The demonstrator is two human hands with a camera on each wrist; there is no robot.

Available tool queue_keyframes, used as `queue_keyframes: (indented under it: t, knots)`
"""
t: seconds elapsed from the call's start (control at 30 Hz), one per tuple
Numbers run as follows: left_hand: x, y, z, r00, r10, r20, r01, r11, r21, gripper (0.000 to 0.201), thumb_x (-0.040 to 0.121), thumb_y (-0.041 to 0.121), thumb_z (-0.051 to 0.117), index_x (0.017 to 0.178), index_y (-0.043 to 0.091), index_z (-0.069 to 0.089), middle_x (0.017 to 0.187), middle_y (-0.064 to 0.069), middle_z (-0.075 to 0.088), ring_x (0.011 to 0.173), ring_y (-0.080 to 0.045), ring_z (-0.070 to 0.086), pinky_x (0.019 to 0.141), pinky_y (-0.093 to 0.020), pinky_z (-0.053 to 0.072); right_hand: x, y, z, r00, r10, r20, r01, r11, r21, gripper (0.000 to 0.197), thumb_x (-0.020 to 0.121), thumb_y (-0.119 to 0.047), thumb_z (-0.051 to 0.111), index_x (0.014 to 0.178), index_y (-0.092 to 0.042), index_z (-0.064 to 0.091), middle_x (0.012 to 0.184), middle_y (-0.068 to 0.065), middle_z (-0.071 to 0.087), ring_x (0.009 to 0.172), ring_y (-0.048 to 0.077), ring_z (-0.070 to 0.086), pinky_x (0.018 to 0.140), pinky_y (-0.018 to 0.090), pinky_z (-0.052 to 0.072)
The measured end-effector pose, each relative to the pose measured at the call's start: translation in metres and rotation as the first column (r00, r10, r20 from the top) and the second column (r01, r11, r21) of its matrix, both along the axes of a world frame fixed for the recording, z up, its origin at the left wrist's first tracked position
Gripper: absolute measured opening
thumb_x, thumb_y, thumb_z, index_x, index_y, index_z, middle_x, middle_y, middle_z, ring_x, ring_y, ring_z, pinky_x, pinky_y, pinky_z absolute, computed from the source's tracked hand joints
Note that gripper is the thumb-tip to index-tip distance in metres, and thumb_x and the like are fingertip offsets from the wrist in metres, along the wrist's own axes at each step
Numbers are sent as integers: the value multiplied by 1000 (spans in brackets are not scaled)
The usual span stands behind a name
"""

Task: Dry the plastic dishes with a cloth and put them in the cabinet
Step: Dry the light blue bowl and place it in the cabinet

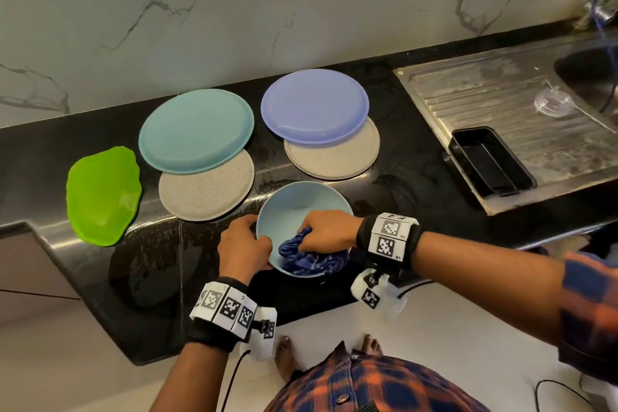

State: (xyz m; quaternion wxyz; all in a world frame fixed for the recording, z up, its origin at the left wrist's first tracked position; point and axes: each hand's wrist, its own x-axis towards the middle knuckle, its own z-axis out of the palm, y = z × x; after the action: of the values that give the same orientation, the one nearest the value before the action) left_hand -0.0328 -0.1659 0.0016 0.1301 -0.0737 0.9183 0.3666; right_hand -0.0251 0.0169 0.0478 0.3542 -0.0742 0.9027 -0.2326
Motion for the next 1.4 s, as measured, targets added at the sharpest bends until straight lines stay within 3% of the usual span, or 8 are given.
queue_keyframes:
  t: [0.13, 0.3, 0.37, 0.47, 0.57, 0.9, 1.27, 1.4]
  knots:
    - [-1, -1, -2, 999, -36, 3, 36, 999, -30, 42, 73, 15, 68, 115, 20, 69, 93, -7, 73, 84, -28, 69, 74, -46, 61, 2, 16, -12, 947, -290, 135, 319, 881, -349, 17, 91, -14, 63, 97, -5, 77, 96, 20, 74, 89, 33, 69, 83, 41, 54]
    - [2, 3, -6, 999, -18, 27, 18, 1000, -3, 39, 77, 16, 65, 117, 17, 67, 93, -6, 71, 84, -27, 67, 75, -47, 60, -4, 93, 19, 783, -618, -70, 460, 651, -604, 26, 83, 2, 65, 98, -16, 76, 77, -9, 73, 70, 1, 63, 69, 25, 54]
    - [5, 5, -6, 999, -14, 34, 12, 999, 39, 37, 81, 16, 66, 119, 19, 65, 98, -7, 71, 86, -27, 67, 73, -49, 61, -7, 143, 32, 662, -726, -186, 503, 614, -608, 32, 81, 3, 65, 102, -18, 76, 72, -14, 71, 67, -2, 62, 66, 23, 51]
    - [10, 9, -6, 996, -2, 85, -13, 985, 172, 37, 86, 13, 69, 122, 18, 63, 105, -8, 69, 90, -25, 67, 61, -46, 62, -7, 214, 40, 480, -764, -431, 631, 642, -435, 35, 73, -24, 69, 107, -23, 77, 88, -3, 76, 87, 16, 71, 83, 40, 57]
    - [14, 20, -2, 993, 6, 116, -35, 969, 246, 38, 88, 11, 70, 125, 15, 61, 106, -7, 67, 91, -21, 66, 59, -42, 62, 1, 265, 42, 392, -695, -603, 746, 624, -233, 34, 78, -23, 73, 112, -20, 76, 102, 11, 76, 100, 31, 69, 85, 39, 52]
    - [23, 53, 9, 982, -25, 187, -34, 951, 306, 44, 90, 14, 70, 132, 16, 57, 111, -6, 64, 95, -25, 66, 62, -40, 63, 13, 332, -18, 615, -560, -555, 724, 680, 117, 42, 82, -21, 70, 123, -26, 70, 113, 13, 72, 106, 37, 65, 87, 38, 50]
    - [27, 64, 13, 990, 31, 138, -75, 940, 331, 44, 93, 8, 64, 136, 16, 57, 105, -7, 66, 94, -24, 67, 62, -39, 63, 10, 340, -2, 609, -529, -591, 660, 751, 7, 54, 84, -41, 73, 134, -26, 60, 130, 8, 64, 116, 31, 61, 99, 44, 49]
    - [25, 65, 21, 996, 18, 83, -46, 941, 336, 39, 92, 10, 66, 129, 22, 63, 98, -4, 71, 90, -22, 69, 64, -41, 63, 10, 289, 37, 665, -321, -675, 390, 919, -53, 47, 86, -43, 68, 131, -31, 60, 131, 0, 62, 120, 21, 57, 101, 43, 46]
